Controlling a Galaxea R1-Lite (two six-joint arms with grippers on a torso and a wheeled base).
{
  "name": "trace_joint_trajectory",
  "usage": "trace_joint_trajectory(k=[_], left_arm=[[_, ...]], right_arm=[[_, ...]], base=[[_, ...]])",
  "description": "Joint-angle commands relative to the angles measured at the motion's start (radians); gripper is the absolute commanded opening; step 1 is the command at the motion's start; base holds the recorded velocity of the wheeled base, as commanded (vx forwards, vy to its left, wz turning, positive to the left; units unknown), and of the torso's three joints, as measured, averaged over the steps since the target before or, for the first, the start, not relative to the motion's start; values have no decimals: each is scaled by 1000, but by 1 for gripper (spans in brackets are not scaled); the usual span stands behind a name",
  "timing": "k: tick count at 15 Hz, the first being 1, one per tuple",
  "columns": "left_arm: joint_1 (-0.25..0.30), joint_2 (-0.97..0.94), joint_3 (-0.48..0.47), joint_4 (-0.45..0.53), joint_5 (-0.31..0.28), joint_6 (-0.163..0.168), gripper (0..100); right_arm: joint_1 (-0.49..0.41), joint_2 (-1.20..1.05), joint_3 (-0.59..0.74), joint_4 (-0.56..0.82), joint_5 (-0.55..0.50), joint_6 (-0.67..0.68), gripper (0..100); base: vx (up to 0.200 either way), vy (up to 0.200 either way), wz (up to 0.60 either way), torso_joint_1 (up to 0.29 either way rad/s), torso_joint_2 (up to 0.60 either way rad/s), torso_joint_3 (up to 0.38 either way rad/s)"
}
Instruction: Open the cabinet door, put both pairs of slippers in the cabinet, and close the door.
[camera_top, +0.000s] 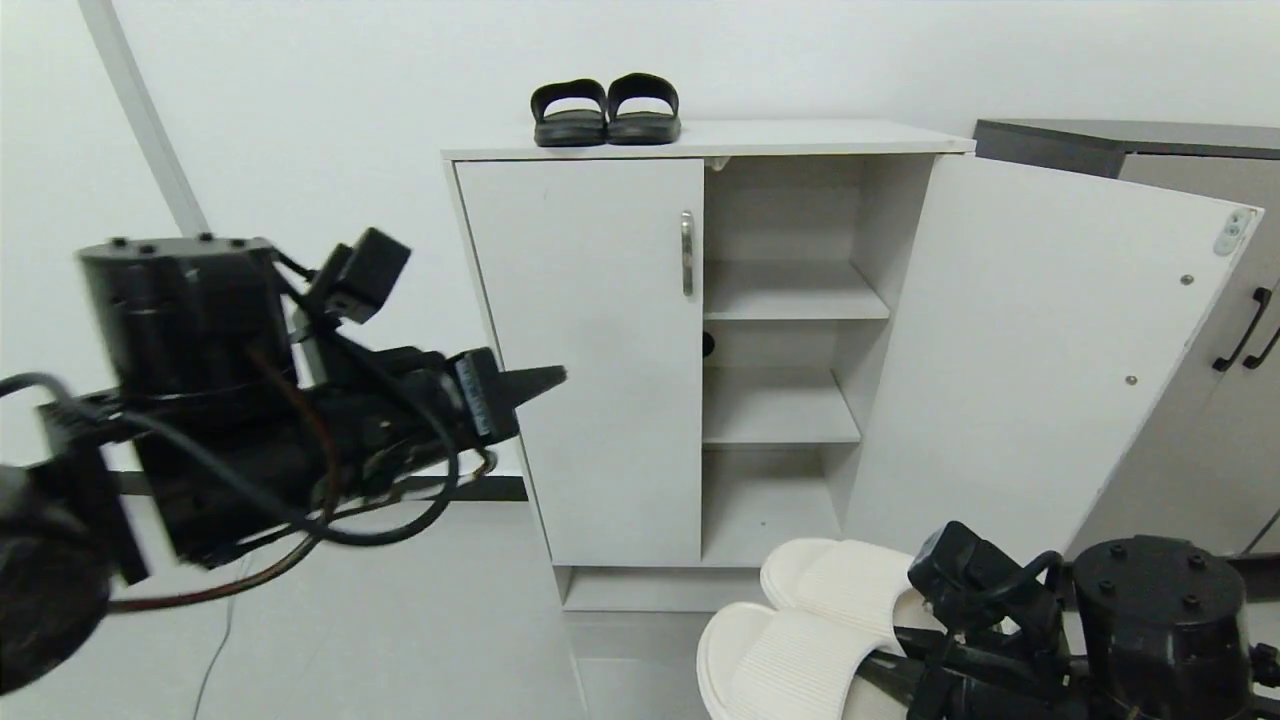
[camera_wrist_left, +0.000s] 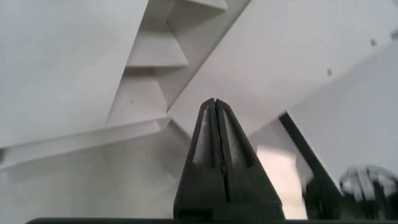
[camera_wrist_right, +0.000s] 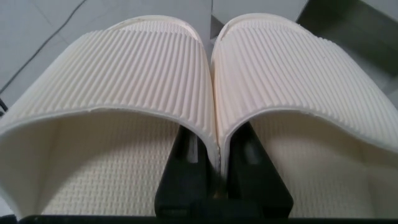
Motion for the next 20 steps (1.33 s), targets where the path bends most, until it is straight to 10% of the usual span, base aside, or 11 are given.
trace_joint_trajectory(k=[1, 3, 7, 10, 16, 20], left_arm=[[22, -279, 197, 5, 6, 11, 0], [20, -522, 321, 101, 187, 111, 0], [53, -823, 376, 347, 343, 186, 0], [198, -1019, 464, 451, 358, 292, 0], [407, -1317, 605, 630, 395, 356, 0], [499, -1380, 720, 574, 438, 381, 0]], right_arm=[[0, 6, 2, -3, -1, -1, 0], [-2, 9, 5, -23, -3, -2, 0], [-14, 38, -13, -32, -4, 4, 0], [-25, 108, -73, -60, -64, 61, 0], [-46, 345, -294, -166, -415, 180, 0], [-48, 354, -292, -182, -420, 177, 0]], base=[[0, 0, 0, 0, 0, 0], [0, 0, 0, 0, 0, 0], [0, 0, 0, 0, 0, 0], [0, 0, 0, 0, 0, 0], [0, 0, 0, 0, 0, 0], [0, 0, 0, 0, 0, 0]])
